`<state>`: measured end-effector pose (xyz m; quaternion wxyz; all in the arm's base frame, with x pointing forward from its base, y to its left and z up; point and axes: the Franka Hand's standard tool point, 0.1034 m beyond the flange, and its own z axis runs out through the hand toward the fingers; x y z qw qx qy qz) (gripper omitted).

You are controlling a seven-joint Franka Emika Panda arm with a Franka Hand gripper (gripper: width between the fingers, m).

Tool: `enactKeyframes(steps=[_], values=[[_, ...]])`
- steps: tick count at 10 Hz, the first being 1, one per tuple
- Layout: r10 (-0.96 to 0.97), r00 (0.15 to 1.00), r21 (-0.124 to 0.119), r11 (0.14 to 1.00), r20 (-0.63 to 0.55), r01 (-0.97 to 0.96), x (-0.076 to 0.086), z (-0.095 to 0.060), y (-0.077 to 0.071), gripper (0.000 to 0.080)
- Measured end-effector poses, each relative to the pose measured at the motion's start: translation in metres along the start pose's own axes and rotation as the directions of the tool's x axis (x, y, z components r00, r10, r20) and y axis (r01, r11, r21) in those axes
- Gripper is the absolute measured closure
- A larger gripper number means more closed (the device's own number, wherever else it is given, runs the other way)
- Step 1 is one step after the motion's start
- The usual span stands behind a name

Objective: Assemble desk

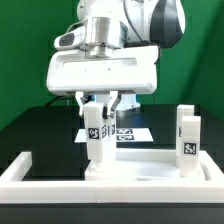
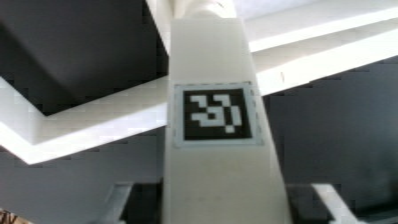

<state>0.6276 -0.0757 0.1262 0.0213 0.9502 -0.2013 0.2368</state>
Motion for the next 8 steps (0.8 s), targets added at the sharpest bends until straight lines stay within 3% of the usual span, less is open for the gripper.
enactKeyframes(steps=[4,8], values=[[-0.004,1.000,-0.015,1.000,0.002,0.004,-0.007,0.012,0.000,0.0509],[-0.007,0.999,-0.022,1.000,-0.043,0.006,-0.003,0.015,-0.002,0.0509]])
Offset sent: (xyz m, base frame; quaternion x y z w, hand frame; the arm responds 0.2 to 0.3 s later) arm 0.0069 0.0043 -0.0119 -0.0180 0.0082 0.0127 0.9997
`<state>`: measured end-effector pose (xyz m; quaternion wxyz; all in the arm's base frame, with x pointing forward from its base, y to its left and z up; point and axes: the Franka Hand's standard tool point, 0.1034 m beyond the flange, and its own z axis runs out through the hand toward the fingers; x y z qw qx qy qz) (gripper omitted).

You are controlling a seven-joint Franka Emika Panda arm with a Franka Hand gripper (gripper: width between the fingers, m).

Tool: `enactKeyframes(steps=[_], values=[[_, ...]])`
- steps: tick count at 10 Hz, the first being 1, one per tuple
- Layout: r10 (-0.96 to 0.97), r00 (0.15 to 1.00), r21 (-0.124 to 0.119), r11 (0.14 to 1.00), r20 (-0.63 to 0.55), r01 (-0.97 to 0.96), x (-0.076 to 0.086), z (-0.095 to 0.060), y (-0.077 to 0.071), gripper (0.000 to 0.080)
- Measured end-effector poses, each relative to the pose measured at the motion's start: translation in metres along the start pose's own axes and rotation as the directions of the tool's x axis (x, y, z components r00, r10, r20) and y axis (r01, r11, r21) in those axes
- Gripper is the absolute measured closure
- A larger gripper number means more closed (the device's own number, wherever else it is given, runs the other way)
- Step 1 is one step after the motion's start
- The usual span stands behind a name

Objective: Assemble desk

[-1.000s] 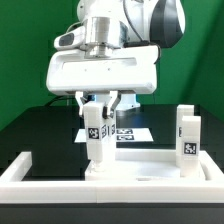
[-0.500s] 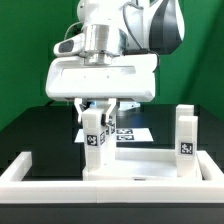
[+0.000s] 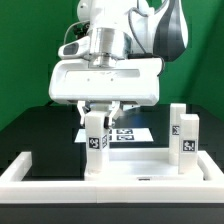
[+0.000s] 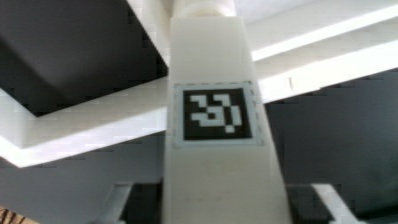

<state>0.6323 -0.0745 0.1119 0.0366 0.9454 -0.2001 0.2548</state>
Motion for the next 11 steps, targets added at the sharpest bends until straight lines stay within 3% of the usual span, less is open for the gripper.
enactKeyframes(steps=[1,2,3,4,5,10,11], values=[[0.000,1.000,0.000,1.000,0.000,0.000,0.000,0.000,0.000,0.0509],[0.000,1.000,0.000,1.000,0.001,0.000,0.000,0.000,0.000,0.0307],[0.000,1.000,0.000,1.000,0.001,0.000,0.000,0.000,0.000,0.0307],[0.000,1.000,-0.001,1.000,0.001,0.000,0.000,0.000,0.000,0.0201],[0.000,1.000,-0.001,1.000,0.001,0.000,-0.001,0.000,0.000,0.0166],[0.000,1.000,0.002,1.000,0.021,0.000,0.000,0.000,0.001,0.0150],[0.018,0.996,0.025,0.999,0.084,-0.021,0.008,-0.011,0.003,0.0150]])
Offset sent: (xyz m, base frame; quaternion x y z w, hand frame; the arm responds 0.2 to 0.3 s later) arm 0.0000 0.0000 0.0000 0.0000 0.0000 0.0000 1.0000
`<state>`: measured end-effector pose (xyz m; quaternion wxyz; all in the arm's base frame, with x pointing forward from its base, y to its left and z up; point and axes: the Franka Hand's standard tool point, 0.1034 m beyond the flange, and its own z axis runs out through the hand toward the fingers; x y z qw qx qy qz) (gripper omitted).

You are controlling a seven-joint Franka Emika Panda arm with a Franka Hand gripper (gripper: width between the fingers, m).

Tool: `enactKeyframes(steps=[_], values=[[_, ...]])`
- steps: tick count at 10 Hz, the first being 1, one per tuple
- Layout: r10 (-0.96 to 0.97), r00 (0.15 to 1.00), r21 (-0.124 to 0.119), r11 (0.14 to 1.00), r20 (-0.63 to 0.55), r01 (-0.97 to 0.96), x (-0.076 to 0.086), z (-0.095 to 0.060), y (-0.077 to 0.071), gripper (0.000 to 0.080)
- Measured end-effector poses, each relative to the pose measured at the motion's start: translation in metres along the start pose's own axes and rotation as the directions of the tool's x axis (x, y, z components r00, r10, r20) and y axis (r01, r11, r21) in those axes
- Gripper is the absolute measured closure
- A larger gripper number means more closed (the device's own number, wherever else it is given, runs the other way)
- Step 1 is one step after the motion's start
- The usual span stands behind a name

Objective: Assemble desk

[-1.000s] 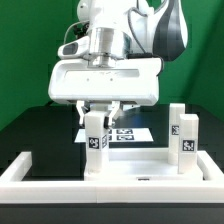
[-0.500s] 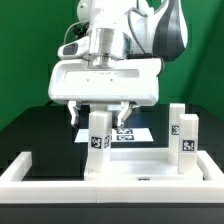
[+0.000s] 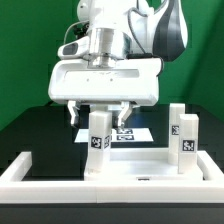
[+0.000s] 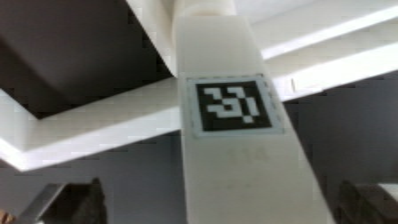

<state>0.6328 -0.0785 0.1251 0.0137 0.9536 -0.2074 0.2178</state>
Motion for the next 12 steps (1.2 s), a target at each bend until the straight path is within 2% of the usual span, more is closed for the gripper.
enactKeyframes(steps=[1,2,3,4,7,9,11,12], values=[[0.014,0.999,0.015,1.000,0.035,-0.015,0.008,-0.008,0.007,0.0150],[0.026,0.998,0.011,1.000,0.050,-0.027,0.007,-0.004,0.015,0.0150],[0.033,0.990,0.013,0.999,0.134,-0.035,-0.004,0.003,0.016,0.0150],[0.036,0.977,0.019,0.999,0.211,-0.041,-0.008,0.008,0.015,0.0150],[0.048,0.935,0.028,0.998,0.352,-0.062,-0.008,0.014,0.010,0.0150],[0.061,0.932,0.031,0.996,0.357,-0.078,0.001,0.012,0.005,0.0150],[0.072,0.930,0.029,0.996,0.362,-0.089,-0.004,0.013,-0.003,0.0150],[0.084,0.929,0.025,0.995,0.361,-0.100,-0.003,0.013,-0.001,0.0162]])
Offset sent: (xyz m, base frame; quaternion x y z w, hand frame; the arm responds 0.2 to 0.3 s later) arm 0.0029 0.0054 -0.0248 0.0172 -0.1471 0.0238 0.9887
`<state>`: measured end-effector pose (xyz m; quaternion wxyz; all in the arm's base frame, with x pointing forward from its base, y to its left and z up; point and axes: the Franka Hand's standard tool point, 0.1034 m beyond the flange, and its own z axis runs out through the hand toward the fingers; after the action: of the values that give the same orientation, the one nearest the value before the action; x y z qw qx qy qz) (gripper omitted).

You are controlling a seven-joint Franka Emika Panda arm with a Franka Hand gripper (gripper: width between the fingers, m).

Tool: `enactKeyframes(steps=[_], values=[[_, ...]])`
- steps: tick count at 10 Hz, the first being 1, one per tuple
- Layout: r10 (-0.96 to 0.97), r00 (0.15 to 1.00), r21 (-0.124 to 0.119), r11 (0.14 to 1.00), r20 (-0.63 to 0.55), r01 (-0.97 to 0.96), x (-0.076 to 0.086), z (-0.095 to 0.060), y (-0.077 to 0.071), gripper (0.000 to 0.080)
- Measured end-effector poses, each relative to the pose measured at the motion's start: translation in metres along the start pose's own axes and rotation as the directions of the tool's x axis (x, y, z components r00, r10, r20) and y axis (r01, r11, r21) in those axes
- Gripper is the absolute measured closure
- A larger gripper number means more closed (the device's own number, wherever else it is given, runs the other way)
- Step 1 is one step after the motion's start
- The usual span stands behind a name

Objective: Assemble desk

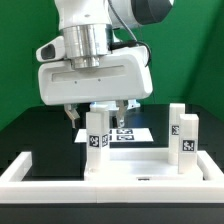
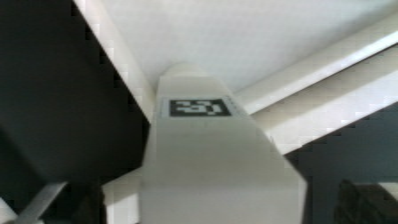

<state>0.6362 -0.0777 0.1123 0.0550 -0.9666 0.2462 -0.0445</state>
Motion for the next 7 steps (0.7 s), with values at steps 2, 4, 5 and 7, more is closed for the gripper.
enactKeyframes(steps=[2,4,5,7], values=[[0.043,0.999,0.000,0.999,0.000,-0.043,-0.0001,0.0000,-0.0002,0.0361],[0.202,0.979,0.000,0.979,0.000,-0.202,-0.0003,0.0003,-0.0005,0.0511],[0.268,0.963,0.000,0.963,0.000,-0.268,-0.0002,0.0003,-0.0004,0.0511],[0.426,0.905,0.001,0.905,0.001,-0.426,-0.0004,0.0013,-0.0002,0.0511]])
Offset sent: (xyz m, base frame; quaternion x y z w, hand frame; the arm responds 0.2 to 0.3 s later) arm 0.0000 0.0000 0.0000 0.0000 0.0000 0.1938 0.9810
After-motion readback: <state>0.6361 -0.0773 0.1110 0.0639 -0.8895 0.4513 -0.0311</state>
